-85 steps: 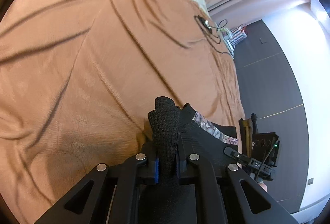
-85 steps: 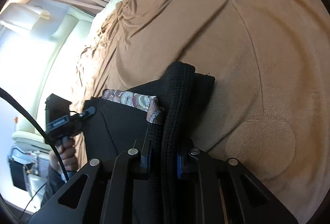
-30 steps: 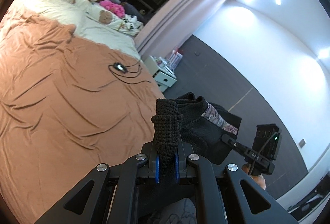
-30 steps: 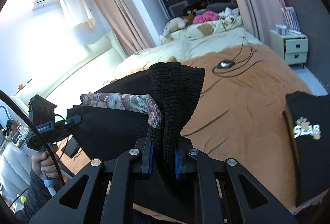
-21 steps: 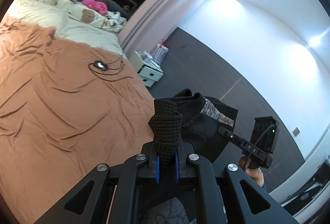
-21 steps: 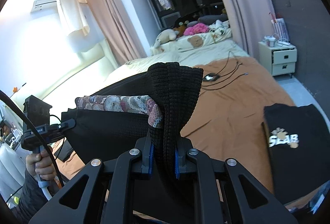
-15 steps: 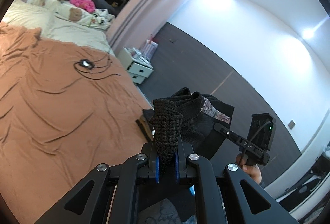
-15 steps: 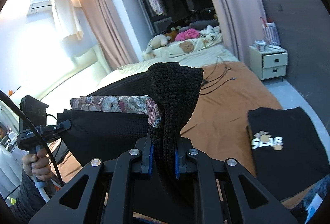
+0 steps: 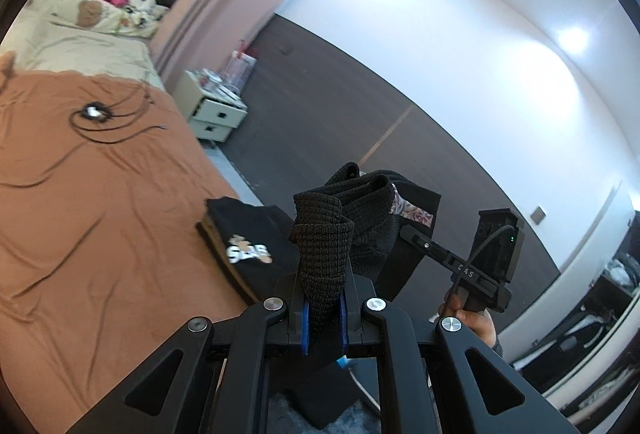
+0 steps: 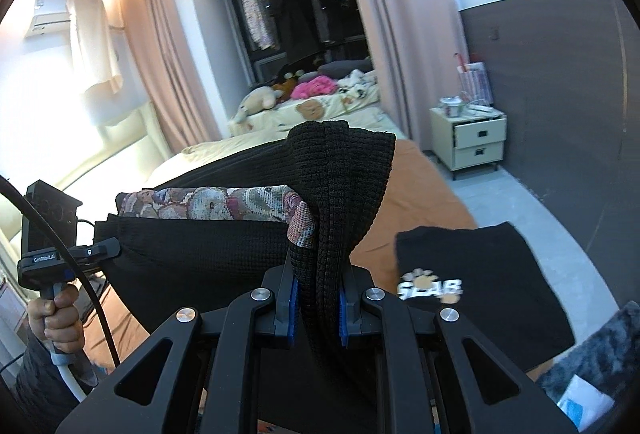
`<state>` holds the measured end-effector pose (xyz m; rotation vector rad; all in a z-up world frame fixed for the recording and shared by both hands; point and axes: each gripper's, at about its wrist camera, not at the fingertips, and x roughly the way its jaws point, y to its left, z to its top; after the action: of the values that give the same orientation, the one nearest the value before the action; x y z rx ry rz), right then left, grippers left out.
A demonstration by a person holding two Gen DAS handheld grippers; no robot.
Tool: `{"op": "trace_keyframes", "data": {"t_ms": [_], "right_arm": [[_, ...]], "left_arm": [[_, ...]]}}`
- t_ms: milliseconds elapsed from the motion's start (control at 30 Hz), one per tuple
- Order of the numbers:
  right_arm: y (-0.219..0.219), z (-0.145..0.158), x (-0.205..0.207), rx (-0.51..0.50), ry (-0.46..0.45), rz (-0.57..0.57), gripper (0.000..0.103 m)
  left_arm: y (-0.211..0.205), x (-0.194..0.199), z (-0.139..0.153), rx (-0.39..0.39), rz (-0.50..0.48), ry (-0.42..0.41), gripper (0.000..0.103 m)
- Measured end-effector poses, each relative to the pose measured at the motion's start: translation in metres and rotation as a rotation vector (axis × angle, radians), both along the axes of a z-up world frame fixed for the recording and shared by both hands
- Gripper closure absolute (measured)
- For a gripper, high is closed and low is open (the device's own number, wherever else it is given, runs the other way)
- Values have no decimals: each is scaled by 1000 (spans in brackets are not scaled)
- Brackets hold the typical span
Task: Fold small clothes
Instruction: 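Carry the rolled black shirt with both grippers toward the folded clothes stack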
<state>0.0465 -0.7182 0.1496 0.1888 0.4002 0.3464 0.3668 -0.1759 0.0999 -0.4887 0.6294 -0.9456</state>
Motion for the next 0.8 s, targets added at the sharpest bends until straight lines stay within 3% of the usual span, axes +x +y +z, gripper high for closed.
{"op": "trace_keyframes", "data": {"t_ms": [400,800], "right_arm": [[-32,5,-56,2,-2,-154,92],[-27,10,-83,2,4,-299,92]], "left_arm": [[-120,23,17,38,-215,-38,93],[-217,41,-1,63,-350,0,93]]}}
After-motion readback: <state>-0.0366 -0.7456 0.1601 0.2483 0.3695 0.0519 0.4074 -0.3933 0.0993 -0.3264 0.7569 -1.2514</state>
